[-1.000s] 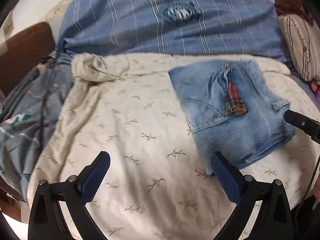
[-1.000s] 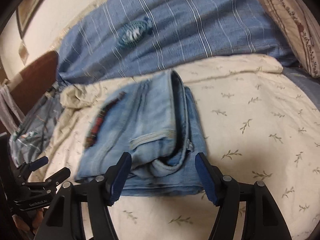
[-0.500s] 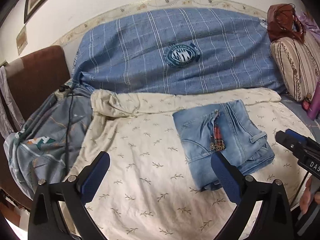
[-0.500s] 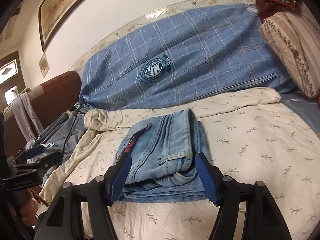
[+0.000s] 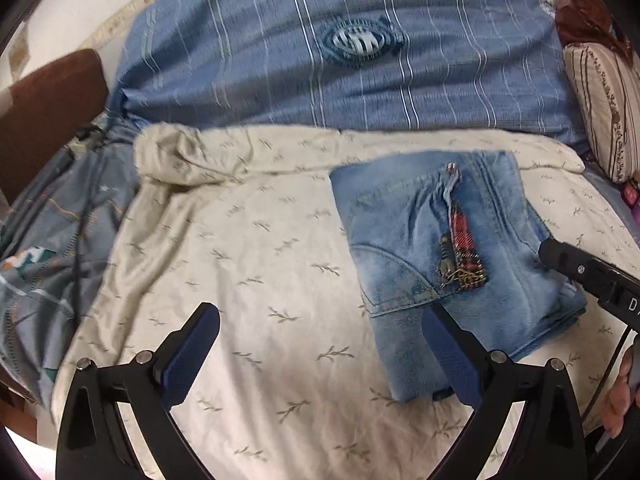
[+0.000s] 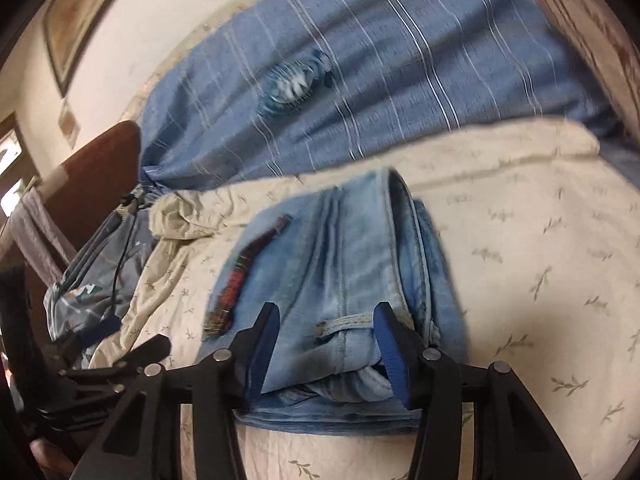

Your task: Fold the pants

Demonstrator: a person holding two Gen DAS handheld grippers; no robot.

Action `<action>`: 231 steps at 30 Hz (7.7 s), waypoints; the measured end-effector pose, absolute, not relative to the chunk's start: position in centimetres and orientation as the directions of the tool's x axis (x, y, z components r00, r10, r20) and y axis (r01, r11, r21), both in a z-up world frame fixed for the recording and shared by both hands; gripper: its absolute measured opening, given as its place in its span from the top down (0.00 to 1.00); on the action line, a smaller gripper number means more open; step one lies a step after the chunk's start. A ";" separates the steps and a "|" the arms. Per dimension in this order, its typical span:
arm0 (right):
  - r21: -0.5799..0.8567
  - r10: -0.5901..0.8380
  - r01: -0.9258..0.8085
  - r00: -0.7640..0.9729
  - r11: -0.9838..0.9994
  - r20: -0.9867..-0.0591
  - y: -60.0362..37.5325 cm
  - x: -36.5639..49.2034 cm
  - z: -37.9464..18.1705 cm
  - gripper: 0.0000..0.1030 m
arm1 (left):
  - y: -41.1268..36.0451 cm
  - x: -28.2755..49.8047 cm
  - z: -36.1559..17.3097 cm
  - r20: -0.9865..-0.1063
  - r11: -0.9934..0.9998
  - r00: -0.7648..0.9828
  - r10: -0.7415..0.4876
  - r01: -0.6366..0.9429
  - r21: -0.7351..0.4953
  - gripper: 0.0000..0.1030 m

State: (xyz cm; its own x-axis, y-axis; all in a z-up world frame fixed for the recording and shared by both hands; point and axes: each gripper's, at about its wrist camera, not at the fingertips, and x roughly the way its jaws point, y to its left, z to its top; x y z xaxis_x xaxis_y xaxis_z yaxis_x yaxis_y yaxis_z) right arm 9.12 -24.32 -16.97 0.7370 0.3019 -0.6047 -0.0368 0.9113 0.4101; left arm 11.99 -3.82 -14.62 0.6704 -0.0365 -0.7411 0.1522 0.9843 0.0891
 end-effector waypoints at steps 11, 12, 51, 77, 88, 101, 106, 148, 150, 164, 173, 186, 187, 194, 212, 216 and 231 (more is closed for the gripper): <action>0.346 0.267 -0.020 0.676 0.938 -0.687 -23.8 10.3 -18.8 0.51 | -5.4 13.8 -17.8 -0.788 0.974 0.614 -0.048 0.202 0.098 0.00; 0.342 0.267 -0.021 0.673 0.939 -0.690 -23.8 10.4 -18.8 0.51 | -5.6 14.0 -17.8 -0.793 0.973 0.608 -0.047 0.206 0.101 0.00; 0.570 0.346 0.076 0.726 0.818 -0.594 -29.9 9.4 -17.3 0.39 | -2.9 15.9 -13.7 -0.799 0.967 0.556 -0.228 0.222 -0.122 0.00; 0.650 0.467 0.026 0.674 0.759 -0.572 -34.2 13.4 -19.6 0.39 | -2.7 21.0 -15.8 -0.811 0.930 0.469 -0.351 0.273 -0.245 0.00; 0.665 0.461 0.025 0.701 0.746 -0.544 -35.0 13.8 -19.3 0.39 | -4.3 19.7 -13.4 -0.729 0.957 0.658 -0.190 0.291 0.012 0.00; 0.644 0.459 0.000 0.701 0.765 -0.545 -33.4 14.5 -19.0 0.39 | -3.9 19.5 -13.2 -0.720 0.959 0.670 -0.181 0.282 0.021 0.00; 0.644 0.463 0.002 0.693 0.765 -0.552 -33.3 14.6 -19.2 0.38 | -3.6 20.2 -14.6 -0.758 0.955 0.611 -0.228 0.291 -0.053 0.00; 0.648 0.530 -0.037 0.611 0.761 -0.588 -29.7 16.3 -21.4 0.34 | -3.5 23.5 -19.0 -0.657 0.737 0.337 -0.674 0.366 -0.569 0.22; 0.635 0.514 -0.027 0.616 0.772 -0.598 -29.6 16.2 -21.3 0.44 | -3.6 23.5 -18.9 -0.654 0.734 0.338 -0.677 0.371 -0.569 0.29; 0.596 0.523 -0.158 0.682 0.788 -0.511 -26.4 14.6 -17.6 0.56 | -2.0 21.7 -15.0 -0.580 0.724 0.433 -0.690 0.424 -0.545 0.46; 0.505 0.457 -0.137 0.667 0.852 -0.589 -24.8 14.7 -17.0 0.57 | -2.2 23.6 -17.0 -0.661 0.755 0.367 -0.654 0.370 -0.541 0.42; 0.401 0.303 -0.019 0.689 0.916 -0.659 -25.4 12.6 -16.6 0.44 | -0.6 18.8 -14.4 -0.710 0.904 0.560 -0.427 0.269 -0.331 0.20; 0.381 0.282 -0.026 0.720 0.924 -0.634 -25.2 11.5 -15.5 0.43 | -0.3 17.3 -13.3 -0.697 0.917 0.595 -0.399 0.261 -0.302 0.18; 0.300 0.244 -0.099 0.834 0.949 -0.495 -22.9 4.1 -8.9 0.38 | 0.5 9.5 -7.5 -0.623 0.985 0.764 -0.170 0.149 -0.087 0.05; 0.144 0.186 -0.143 0.914 0.979 -0.361 -16.0 -6.3 1.3 0.34 | 2.4 -2.5 4.9 -0.353 0.997 0.934 0.045 -0.022 0.068 0.00; 0.125 0.181 -0.145 0.918 0.981 -0.353 -15.9 -7.4 1.7 0.34 | 2.5 -3.2 5.4 -0.357 0.996 0.932 0.066 -0.041 0.075 0.00; 0.099 0.185 -0.160 0.917 0.982 -0.354 -15.7 -7.4 1.6 0.33 | 2.6 -3.2 5.9 -0.346 0.991 0.932 0.104 -0.069 0.114 0.00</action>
